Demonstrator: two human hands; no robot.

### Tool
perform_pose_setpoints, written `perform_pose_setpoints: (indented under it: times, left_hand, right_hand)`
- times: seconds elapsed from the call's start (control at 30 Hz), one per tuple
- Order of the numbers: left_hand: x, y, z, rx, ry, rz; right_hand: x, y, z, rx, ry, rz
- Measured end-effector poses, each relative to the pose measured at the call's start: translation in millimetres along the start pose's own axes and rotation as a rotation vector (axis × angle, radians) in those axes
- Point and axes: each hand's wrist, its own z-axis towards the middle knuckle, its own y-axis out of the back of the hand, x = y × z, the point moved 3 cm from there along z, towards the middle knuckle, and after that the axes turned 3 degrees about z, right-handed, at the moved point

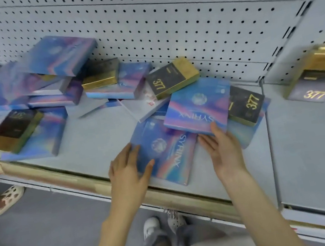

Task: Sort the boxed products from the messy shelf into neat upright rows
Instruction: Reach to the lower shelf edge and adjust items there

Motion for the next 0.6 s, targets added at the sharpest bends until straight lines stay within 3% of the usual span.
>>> perform_pose_setpoints:
  times: [0.17, 0.43, 0.6]
  left_hand:
    - [9.4, -2.9, 14.1, 0.128, -0.027, -0.095]
    - [-9.4, 17.7, 49.7, 0.164, -0.128, -0.348]
    - [-31.0, 28.4, 54.3, 0.234, -0.193, -0.482]
  right_hand:
    - [26.6, 20.5, -11.9, -0.045, 0.144, -0.060]
    - [48.6, 60.2, -41.1, -0.151, 0.280, -0.040]
    - [57.0, 69.3, -56.3, -0.316, 0.399, 0.026]
